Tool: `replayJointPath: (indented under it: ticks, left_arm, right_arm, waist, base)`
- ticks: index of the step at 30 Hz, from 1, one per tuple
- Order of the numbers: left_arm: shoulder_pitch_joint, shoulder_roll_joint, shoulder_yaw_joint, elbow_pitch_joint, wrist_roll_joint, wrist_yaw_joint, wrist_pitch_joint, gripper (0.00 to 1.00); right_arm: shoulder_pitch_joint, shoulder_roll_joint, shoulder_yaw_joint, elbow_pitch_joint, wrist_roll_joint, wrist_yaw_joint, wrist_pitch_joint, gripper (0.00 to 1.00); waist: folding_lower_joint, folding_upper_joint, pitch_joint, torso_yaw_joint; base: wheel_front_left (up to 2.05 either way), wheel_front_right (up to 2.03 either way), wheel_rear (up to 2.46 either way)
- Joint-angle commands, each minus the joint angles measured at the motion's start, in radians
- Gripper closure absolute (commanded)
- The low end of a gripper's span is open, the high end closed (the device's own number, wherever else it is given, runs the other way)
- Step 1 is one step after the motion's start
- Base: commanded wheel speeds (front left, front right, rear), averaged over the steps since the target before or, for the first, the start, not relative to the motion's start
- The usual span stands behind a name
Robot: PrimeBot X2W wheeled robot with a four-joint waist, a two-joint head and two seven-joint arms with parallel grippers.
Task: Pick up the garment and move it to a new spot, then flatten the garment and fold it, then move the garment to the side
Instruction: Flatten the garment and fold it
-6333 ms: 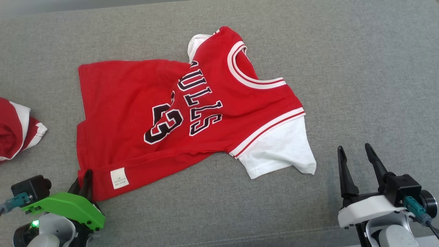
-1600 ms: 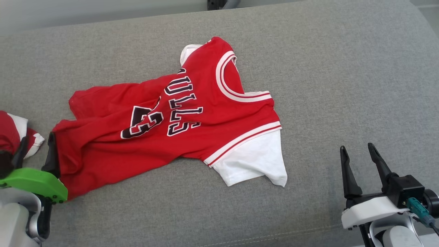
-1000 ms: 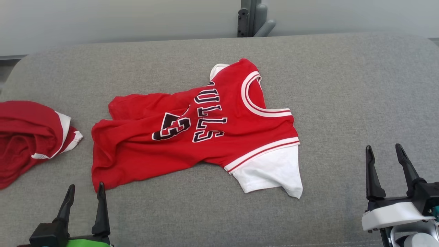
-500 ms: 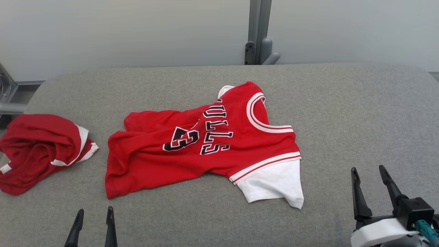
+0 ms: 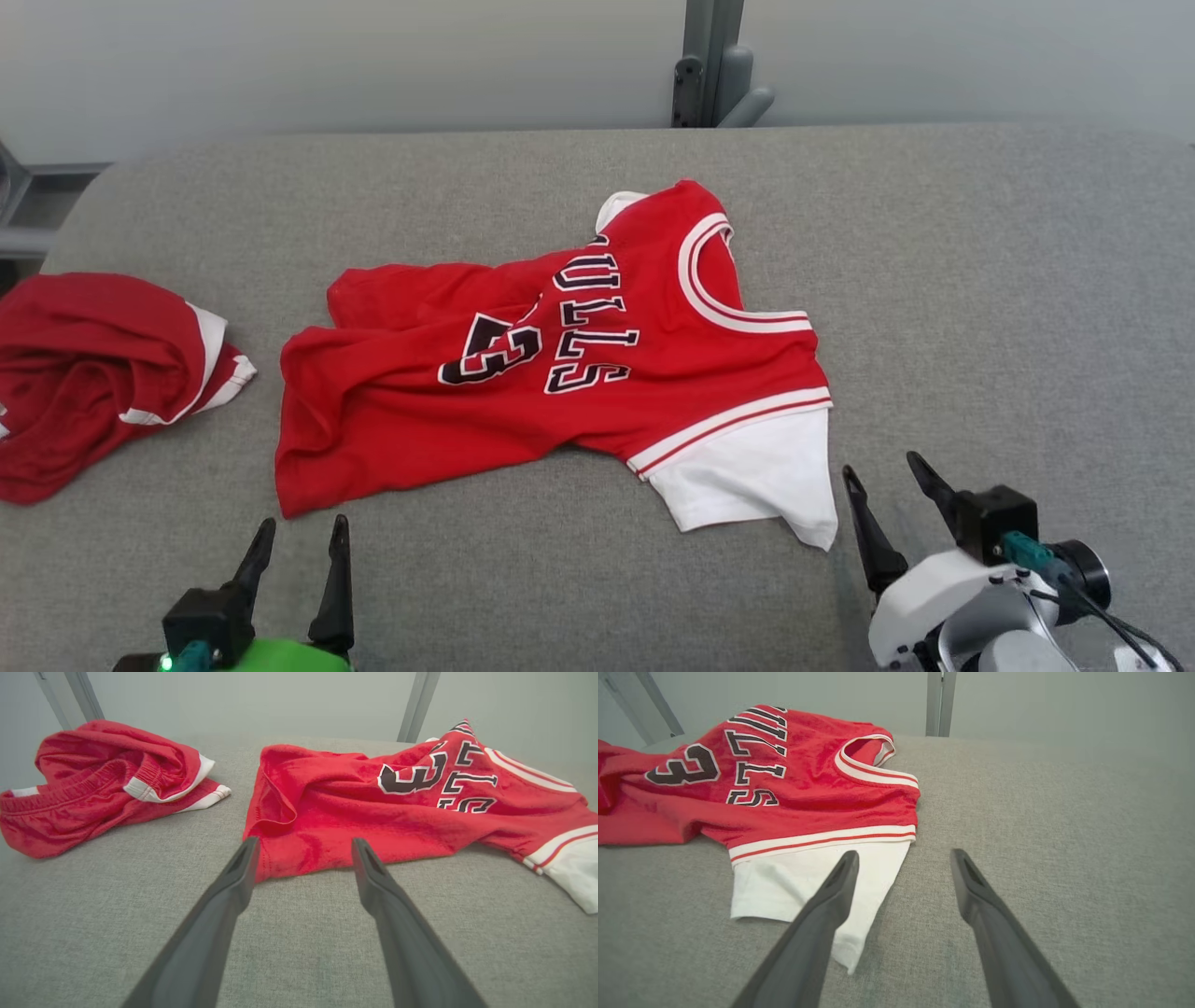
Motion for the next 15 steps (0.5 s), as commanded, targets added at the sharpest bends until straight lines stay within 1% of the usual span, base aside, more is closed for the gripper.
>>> replayJointPath:
  ticks: [1, 4, 7, 10, 13, 15]
  left_arm:
    - [-0.036, 0.014, -0.007, 0.026, -0.007, -0.004, 0.013, 0.00]
    - [-0.116, 0.028, -0.019, 0.108, -0.020, -0.007, 0.060, 0.00]
    - [-0.183, 0.036, -0.017, 0.174, -0.042, -0.009, 0.086, 0.00]
    - [-0.225, 0.042, -0.019, 0.216, -0.059, -0.011, 0.104, 0.00]
    - [-0.253, 0.054, -0.022, 0.245, -0.074, -0.013, 0.113, 0.00]
    - [-0.272, 0.059, -0.025, 0.262, -0.080, -0.014, 0.098, 0.00]
  right_arm:
    - [-0.024, -0.001, 0.000, 0.011, 0.012, -0.002, 0.029, 0.00]
    - [-0.073, -0.001, 0.027, 0.041, 0.024, -0.002, 0.124, 0.00]
    - [-0.099, 0.001, 0.054, 0.063, 0.040, -0.002, 0.205, 0.00]
    - [-0.109, 0.004, 0.064, 0.068, 0.058, -0.002, 0.246, 0.00]
    - [-0.114, 0.005, 0.077, 0.067, 0.069, -0.002, 0.263, 0.00]
    - [-0.114, 0.007, 0.091, 0.067, 0.079, -0.001, 0.267, 0.00]
  waist:
    - [0.0000, -0.0001, 0.061, 0.003]
    - [0.0000, -0.0001, 0.103, 0.005]
    - [0.0000, -0.0001, 0.132, 0.011]
    - [0.0000, -0.0001, 0.153, 0.017]
    - [0.0000, -0.0001, 0.166, 0.020]
    - [0.0000, -0.0001, 0.174, 0.022]
  base:
    - [0.00, 0.00, 0.00]
    - [0.00, 0.00, 0.00]
    - [0.00, 0.00, 0.00]
    - [0.00, 0.00, 0.00]
    - [0.00, 0.00, 0.00]
    - [0.00, 0.00, 0.00]
